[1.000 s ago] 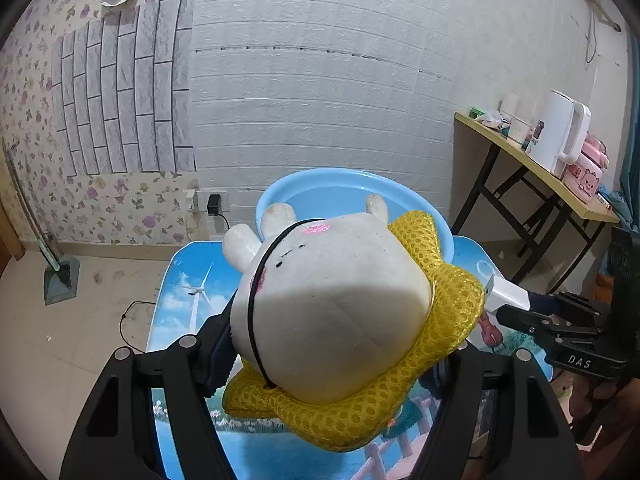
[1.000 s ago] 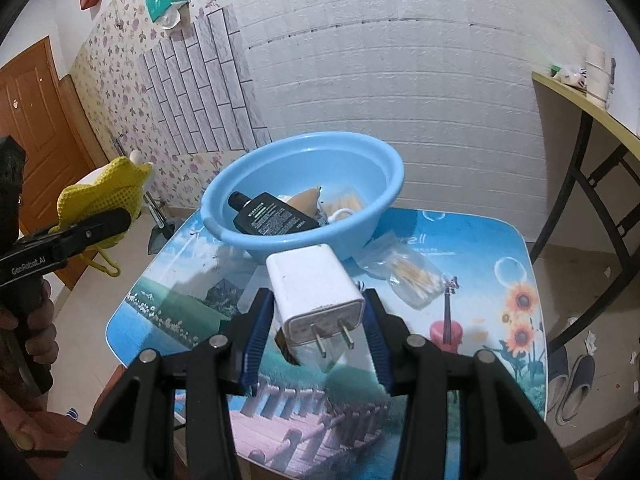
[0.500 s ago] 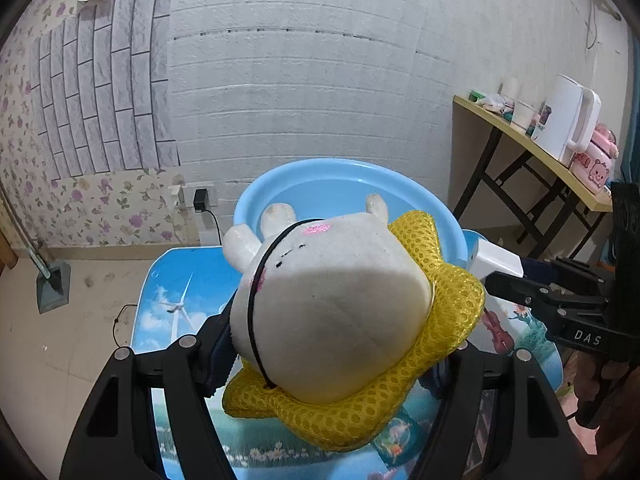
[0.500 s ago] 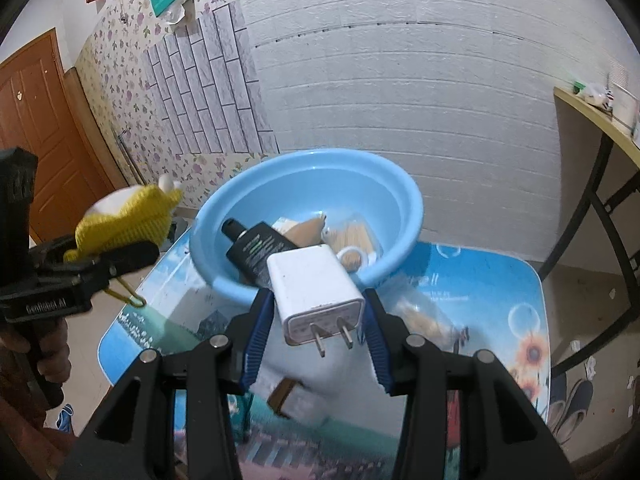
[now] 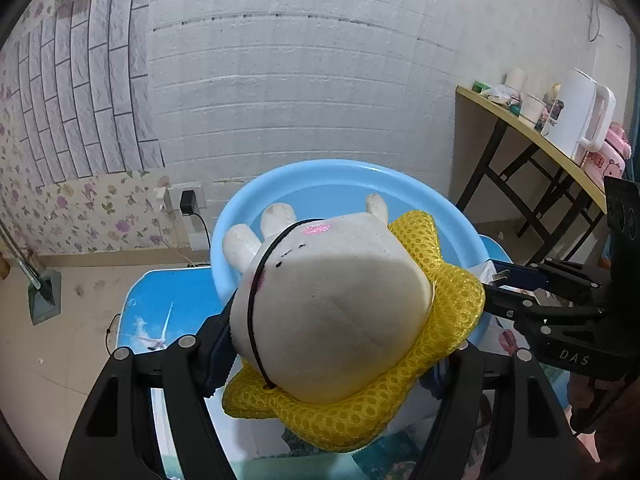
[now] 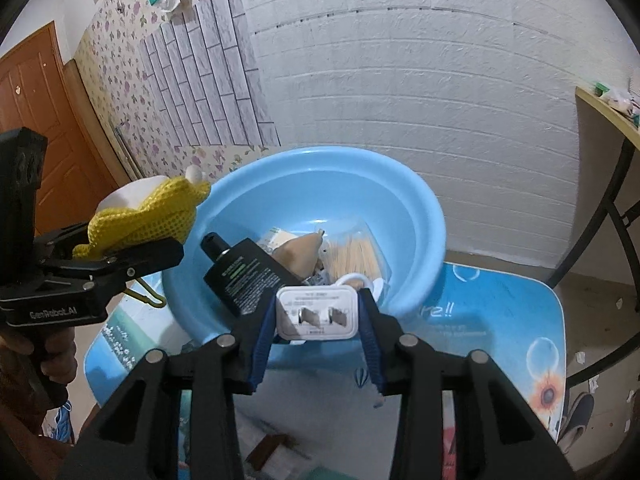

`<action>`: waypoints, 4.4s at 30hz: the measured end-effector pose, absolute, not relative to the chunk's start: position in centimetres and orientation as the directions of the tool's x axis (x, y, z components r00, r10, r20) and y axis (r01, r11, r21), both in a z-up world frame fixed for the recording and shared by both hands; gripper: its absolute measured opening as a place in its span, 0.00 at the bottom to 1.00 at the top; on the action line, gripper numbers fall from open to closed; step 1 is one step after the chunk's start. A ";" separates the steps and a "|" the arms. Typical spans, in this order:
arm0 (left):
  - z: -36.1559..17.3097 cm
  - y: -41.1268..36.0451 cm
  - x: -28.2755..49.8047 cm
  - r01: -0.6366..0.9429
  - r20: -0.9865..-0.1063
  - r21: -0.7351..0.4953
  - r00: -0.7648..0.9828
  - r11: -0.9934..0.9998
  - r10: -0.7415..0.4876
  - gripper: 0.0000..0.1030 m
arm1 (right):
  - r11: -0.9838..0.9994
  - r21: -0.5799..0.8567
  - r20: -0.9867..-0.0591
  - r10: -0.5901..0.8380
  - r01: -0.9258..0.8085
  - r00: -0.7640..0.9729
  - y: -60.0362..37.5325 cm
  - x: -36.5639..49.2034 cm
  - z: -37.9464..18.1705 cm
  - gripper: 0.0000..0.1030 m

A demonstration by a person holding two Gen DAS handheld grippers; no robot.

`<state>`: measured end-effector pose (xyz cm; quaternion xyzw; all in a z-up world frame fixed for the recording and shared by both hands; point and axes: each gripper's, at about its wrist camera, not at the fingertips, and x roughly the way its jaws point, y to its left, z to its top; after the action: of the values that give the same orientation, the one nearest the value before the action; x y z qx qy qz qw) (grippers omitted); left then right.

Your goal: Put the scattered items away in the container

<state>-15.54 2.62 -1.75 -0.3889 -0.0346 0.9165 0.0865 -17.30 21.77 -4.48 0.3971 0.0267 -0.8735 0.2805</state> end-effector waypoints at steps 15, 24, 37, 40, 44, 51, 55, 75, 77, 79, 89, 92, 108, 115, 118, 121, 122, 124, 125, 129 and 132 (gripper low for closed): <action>-2.8 3.9 -17.5 -0.194 -0.716 -0.136 -0.659 -0.971 0.232 0.74 | -0.838 0.180 -0.725 -0.467 0.516 -0.506 20.5 -18.5 -5.8 0.37; -2.7 4.7 -17.1 -0.223 -0.719 -0.147 -0.645 -0.964 0.259 0.77 | -0.848 0.186 -0.721 -0.460 0.496 -0.517 20.8 -18.4 -5.5 0.40; -1.9 5.4 -15.4 -0.243 -0.714 -0.147 -0.645 -0.959 0.272 0.79 | -0.858 0.186 -0.710 -0.454 0.478 -0.538 22.4 -16.7 -4.9 0.40; -1.6 5.7 -14.8 -0.249 -0.713 -0.147 -0.644 -0.957 0.277 0.79 | -0.863 0.191 -0.714 -0.450 0.468 -0.536 22.9 -16.2 -4.8 0.40; -1.1 6.1 -14.0 -0.255 -0.708 -0.142 -0.649 -0.956 0.278 0.79 | -0.867 0.209 -0.713 -0.452 0.452 -0.537 23.7 -15.4 -4.6 0.40; -0.5 6.8 -12.4 -0.264 -0.696 -0.125 -0.664 -0.956 0.274 0.82 | -0.875 0.212 -0.705 -0.446 0.436 -0.552 24.8 -13.8 -3.7 0.40; -0.1 6.8 -11.6 -0.262 -0.691 -0.116 -0.672 -0.958 0.267 0.82 | -0.877 0.212 -0.698 -0.445 0.432 -0.561 25.3 -12.6 -3.3 0.40; -0.2 6.8 -10.9 -0.265 -0.644 -0.106 -0.716 -0.958 0.270 0.77 | -0.888 0.223 -0.687 -0.436 0.401 -0.582 27.5 -10.7 -3.1 0.40; -0.3 6.9 -11.4 -0.260 -0.642 -0.109 -0.718 -0.959 0.268 0.75 | -0.890 0.230 -0.690 -0.434 0.393 -0.579 27.7 -11.1 -3.4 0.40; -0.4 7.1 -12.2 -0.259 -0.646 -0.117 -0.714 -0.959 0.272 0.74 | -0.892 0.234 -0.697 -0.431 0.387 -0.573 27.9 -11.5 -3.8 0.40; -0.9 8.2 -15.2 -0.275 -0.663 -0.097 -0.699 -0.957 0.268 0.79 | -0.903 0.239 -0.721 -0.412 0.358 -0.558 28.3 -13.4 -5.1 0.40; -0.2 8.0 -15.1 -0.284 -0.650 -0.127 -0.700 -0.950 0.296 0.88 | -0.903 0.240 -0.726 -0.410 0.356 -0.551 28.2 -13.5 -5.4 0.40; 0.2 5.3 -10.1 -0.227 -0.644 -0.137 -0.719 -0.964 0.261 0.91 | -0.897 0.221 -0.730 -0.413 0.384 -0.545 27.5 -10.8 -5.2 0.40; -0.7 4.2 -6.8 -0.201 -0.652 -0.160 -0.713 -0.966 0.256 0.91 | -0.897 0.217 -0.740 -0.409 0.386 -0.534 27.5 -8.5 -5.4 0.40; -1.6 4.2 -5.8 -0.189 -0.664 -0.170 -0.703 -0.967 0.254 0.91 | -0.893 0.210 -0.750 -0.408 0.397 -0.521 27.5 -7.5 -5.8 0.40; -2.8 4.3 -4.6 -0.183 -0.679 -0.178 -0.688 -0.967 0.255 0.91 | -0.894 0.211 -0.759 -0.405 0.396 -0.510 27.6 -6.7 -6.3 0.40; -3.2 4.4 -4.4 -0.182 -0.685 -0.178 -0.682 -0.967 0.255 0.91 | -0.894 0.212 -0.764 -0.404 0.395 -0.504 27.7 -6.4 -6.5 0.40; -3.9 4.5 -3.7 -0.183 -0.698 -0.176 -0.670 -0.967 0.253 0.91 | -0.893 0.206 -0.770 -0.401 0.401 -0.497 27.7 -5.8 -6.8 0.40; -4.3 4.6 -3.3 -0.184 -0.703 -0.174 -0.665 -0.968 0.252 0.91 | -0.892 0.204 -0.772 -0.400 0.403 -0.494 27.7 -5.6 -6.9 0.40; -5.7 4.6 -2.2 -0.177 -0.724 -0.178 -0.642 -0.968 0.250 0.91 | -0.891 0.210 -0.784 -0.399 0.403 -0.474 27.7 -4.8 -7.9 0.40; -6.6 4.9 -1.7 -0.179 -0.738 -0.175 -0.628 -0.968 0.249 0.91 | -0.894 0.210 -0.798 -0.391 0.395 -0.459 27.6 -4.5 -8.6 0.40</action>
<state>-1.74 4.91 -6.57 -0.4149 -0.0423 0.9011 0.1185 -4.45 27.63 -8.64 0.4665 0.0024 -0.8541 0.2299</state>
